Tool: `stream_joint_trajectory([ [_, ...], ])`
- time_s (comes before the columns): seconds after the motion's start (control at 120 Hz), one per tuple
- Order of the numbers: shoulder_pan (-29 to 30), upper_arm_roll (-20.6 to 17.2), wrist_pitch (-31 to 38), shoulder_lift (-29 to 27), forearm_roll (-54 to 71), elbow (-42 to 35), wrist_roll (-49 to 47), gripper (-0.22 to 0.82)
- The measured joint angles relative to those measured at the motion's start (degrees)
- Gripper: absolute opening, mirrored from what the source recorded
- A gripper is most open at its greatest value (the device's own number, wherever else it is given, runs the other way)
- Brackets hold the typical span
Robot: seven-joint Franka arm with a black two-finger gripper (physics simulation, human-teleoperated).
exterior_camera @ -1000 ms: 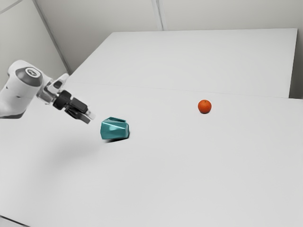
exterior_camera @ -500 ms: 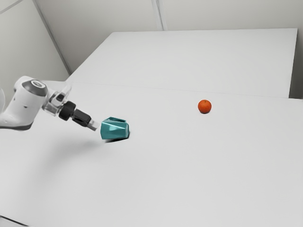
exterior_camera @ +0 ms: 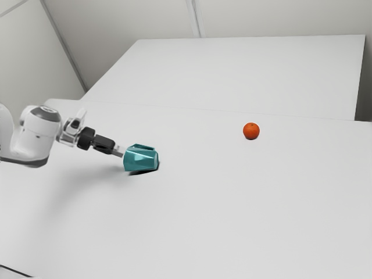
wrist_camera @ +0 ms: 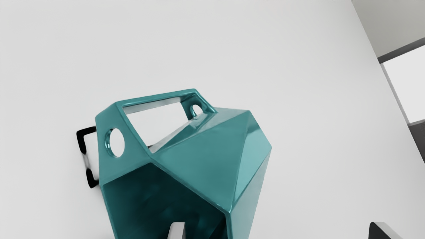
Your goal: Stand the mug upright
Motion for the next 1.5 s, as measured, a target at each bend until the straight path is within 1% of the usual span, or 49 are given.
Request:
stream_joint_trajectory([
  [0.308,-0.79,-0.60,1.22,2.74,-4.49,0.30,1.63,0.60],
  [0.35,-0.86,-0.65,1.18,2.99,-5.10,0.28,1.79,0.59],
  [0.592,-0.40,-0.70,-0.28,3.52,-6.55,0.30,2.58,0.28],
  [0.758,-0.17,-0.76,-1.38,3.53,-6.71,0.40,3.05,0.03],
  [0.825,-0.20,-0.90,-1.63,3.50,-6.73,0.69,3.23,-0.04],
  [0.908,-0.19,-1.15,-1.86,3.41,-6.80,0.82,3.43,-0.09],
  [1.058,-0.39,-1.74,-2.03,3.16,-7.31,0.88,3.72,-0.14],
  [1.242,-0.33,-2.35,-1.96,2.26,-7.11,1.09,3.99,-0.17],
  [1.367,-0.73,-3.30,-0.47,-1.61,-5.80,0.09,4.09,-0.18],
  [1.5,-0.79,-7.85,4.86,-7.25,0.41,-2.56,3.17,-0.18],
])
